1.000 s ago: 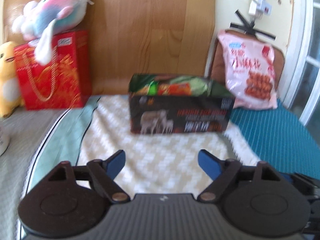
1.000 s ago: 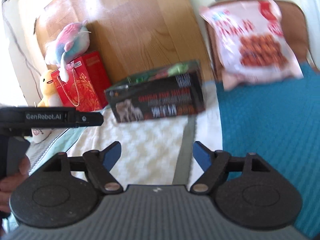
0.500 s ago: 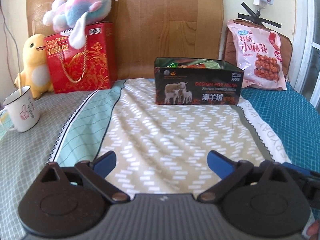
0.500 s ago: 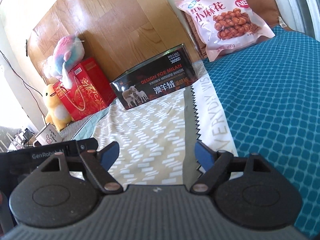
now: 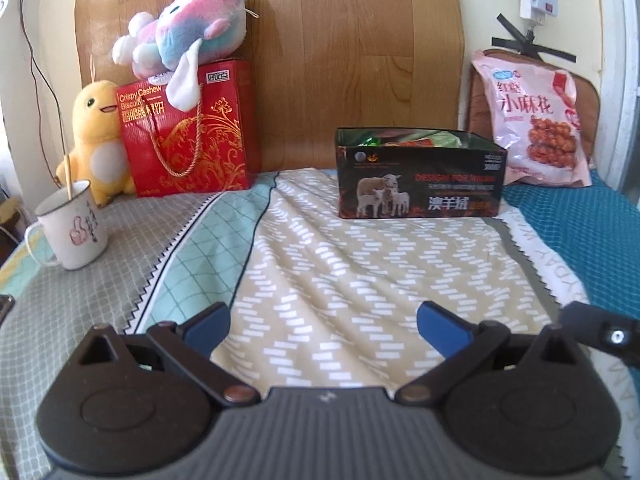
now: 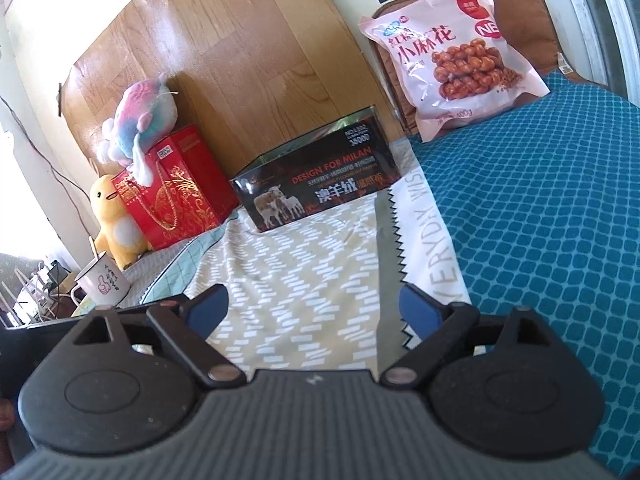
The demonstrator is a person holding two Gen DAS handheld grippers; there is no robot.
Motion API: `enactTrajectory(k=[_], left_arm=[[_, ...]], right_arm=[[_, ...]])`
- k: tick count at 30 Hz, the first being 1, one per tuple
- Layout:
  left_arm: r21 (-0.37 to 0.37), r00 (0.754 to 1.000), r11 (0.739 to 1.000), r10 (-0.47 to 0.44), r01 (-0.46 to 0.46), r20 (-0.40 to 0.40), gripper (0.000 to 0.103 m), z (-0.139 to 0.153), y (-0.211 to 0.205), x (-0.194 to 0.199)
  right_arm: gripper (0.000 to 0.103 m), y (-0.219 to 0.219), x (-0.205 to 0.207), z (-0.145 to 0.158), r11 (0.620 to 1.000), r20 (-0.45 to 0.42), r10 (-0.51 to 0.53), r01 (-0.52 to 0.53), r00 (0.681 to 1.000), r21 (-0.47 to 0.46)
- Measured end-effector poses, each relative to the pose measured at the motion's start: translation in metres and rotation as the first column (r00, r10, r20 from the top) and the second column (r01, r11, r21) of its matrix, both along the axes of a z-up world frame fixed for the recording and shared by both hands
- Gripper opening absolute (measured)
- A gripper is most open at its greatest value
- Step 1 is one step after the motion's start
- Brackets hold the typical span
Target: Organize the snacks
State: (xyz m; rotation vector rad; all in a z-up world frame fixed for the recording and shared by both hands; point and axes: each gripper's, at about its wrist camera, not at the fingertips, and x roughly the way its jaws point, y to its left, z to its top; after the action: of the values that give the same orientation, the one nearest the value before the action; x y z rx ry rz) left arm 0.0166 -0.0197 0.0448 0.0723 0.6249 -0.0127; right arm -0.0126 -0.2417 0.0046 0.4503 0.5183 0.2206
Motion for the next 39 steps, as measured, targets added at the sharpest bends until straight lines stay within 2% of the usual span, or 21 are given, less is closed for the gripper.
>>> enactTrajectory(k=[7, 11, 17, 39], left_arm=[[0.084, 0.999, 0.996, 0.026, -0.023, -0.034, 0.103, -0.01, -0.015, 0.008], [0.13, 1.0, 0.991, 0.021, -0.019, -0.015, 0.103, -0.01, -0.023, 0.006], [0.141, 1.0, 0.99, 0.014, -0.012, -0.007, 0.103, -0.007, -0.027, 0.007], [0.177, 0.997, 0.981, 0.07, -0.076, 0.044, 0.103, 0.002, -0.016, 0.003]], right_arm=[[0.095, -0.012, 0.005, -0.007, 1.0, -0.02, -0.025, 0.025, 0.999, 0.008], [0.095, -0.015, 0.007, -0.007, 0.999, -0.02, -0.031, 0.031, 0.999, 0.015], [0.095, -0.018, 0.005, -0.004, 0.999, -0.006, -0.049, 0.049, 0.999, 0.005], [0.095, -0.019, 0.003, 0.004, 0.997, 0.022, -0.071, 0.071, 0.997, -0.006]])
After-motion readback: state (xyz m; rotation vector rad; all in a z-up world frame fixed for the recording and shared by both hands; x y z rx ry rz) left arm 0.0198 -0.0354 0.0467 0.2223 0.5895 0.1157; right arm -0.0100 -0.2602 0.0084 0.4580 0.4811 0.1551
